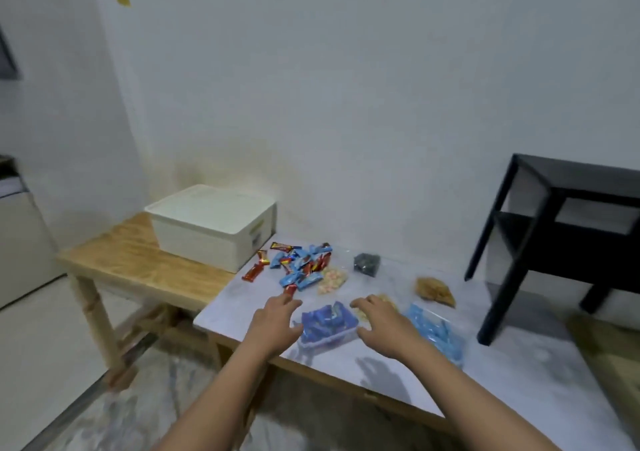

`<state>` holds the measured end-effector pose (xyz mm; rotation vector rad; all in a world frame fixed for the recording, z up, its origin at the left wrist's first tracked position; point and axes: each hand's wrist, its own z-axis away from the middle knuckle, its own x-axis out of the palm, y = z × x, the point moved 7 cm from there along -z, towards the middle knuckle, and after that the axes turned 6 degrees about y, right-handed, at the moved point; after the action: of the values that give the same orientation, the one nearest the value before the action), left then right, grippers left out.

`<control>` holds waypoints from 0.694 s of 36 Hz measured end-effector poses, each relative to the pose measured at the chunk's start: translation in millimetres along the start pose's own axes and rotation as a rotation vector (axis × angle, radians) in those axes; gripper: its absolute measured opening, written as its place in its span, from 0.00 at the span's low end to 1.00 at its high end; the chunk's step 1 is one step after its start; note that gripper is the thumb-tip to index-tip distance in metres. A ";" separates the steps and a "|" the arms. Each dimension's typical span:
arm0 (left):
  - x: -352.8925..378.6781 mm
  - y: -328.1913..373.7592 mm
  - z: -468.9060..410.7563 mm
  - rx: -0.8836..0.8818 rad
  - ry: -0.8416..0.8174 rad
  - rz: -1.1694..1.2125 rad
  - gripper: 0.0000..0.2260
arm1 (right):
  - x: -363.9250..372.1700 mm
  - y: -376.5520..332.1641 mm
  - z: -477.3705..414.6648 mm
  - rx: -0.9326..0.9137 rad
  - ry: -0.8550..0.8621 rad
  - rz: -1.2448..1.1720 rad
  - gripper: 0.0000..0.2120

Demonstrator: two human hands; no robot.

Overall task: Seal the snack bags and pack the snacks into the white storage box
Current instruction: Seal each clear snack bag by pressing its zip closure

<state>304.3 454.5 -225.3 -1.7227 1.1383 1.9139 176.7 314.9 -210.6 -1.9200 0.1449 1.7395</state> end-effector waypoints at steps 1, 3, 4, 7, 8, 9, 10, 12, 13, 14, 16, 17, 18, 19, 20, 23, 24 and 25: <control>6.8 8.5 -12.1 0.026 -0.015 -0.002 0.23 | -0.9 12.5 -3.4 0.020 0.003 0.004 0.22; 19.3 22.7 -38.1 0.070 -0.032 -0.006 0.23 | -0.2 36.7 -14.8 0.059 0.010 -0.003 0.22; 25.9 28.2 -52.1 0.090 -0.039 -0.004 0.24 | 1.6 48.6 -22.4 0.080 0.012 -0.006 0.22; 45.9 40.0 -95.9 0.156 -0.054 -0.016 0.23 | 8.8 81.4 -49.9 0.144 0.015 -0.015 0.22; 52.6 41.2 -111.7 0.172 -0.061 -0.019 0.23 | 12.1 91.6 -61.1 0.166 0.014 -0.016 0.22; 59.8 41.1 -128.1 0.182 -0.074 -0.016 0.23 | 15.4 101.4 -73.2 0.186 0.009 -0.015 0.23; 66.9 39.7 -145.8 0.192 -0.089 -0.012 0.24 | 18.5 111.1 -87.0 0.204 0.007 -0.014 0.23; 80.8 35.5 -182.5 0.210 -0.129 -0.010 0.24 | 25.3 130.6 -114.7 0.250 0.005 -0.026 0.23; 87.5 33.1 -201.7 0.218 -0.146 -0.005 0.24 | 28.6 140.6 -128.3 0.277 0.006 -0.037 0.22; 95.0 31.2 -219.8 0.229 -0.165 -0.002 0.24 | 32.2 150.0 -140.7 0.307 0.006 -0.048 0.22; 109.9 32.9 -251.6 0.267 -0.204 -0.009 0.23 | 37.9 166.2 -161.4 0.373 0.016 -0.060 0.20; 117.2 35.9 -266.2 0.301 -0.222 -0.029 0.22 | 40.3 174.2 -170.6 0.405 0.029 -0.058 0.20; 125.5 39.4 -280.3 0.339 -0.244 -0.053 0.22 | 42.5 182.0 -178.9 0.437 0.043 -0.052 0.19; 134.2 43.5 -293.1 0.372 -0.271 -0.069 0.22 | 44.1 189.0 -185.4 0.468 0.055 -0.047 0.19; 142.6 47.6 -304.6 0.400 -0.297 -0.078 0.22 | 45.7 195.4 -190.7 0.495 0.068 -0.046 0.19; 166.0 63.7 -335.5 0.456 -0.350 -0.065 0.25 | 55.1 217.1 -201.0 0.572 0.085 -0.066 0.22; 174.3 70.8 -344.5 0.467 -0.366 -0.050 0.25 | 59.1 225.2 -202.5 0.605 0.082 -0.079 0.24; 182.4 79.0 -352.9 0.478 -0.383 -0.032 0.24 | 63.3 233.2 -203.2 0.639 0.072 -0.093 0.26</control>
<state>449.4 98.7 -353.2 -1.0644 1.2701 1.6757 268.8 41.9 -339.9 -1.4850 0.5558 1.3433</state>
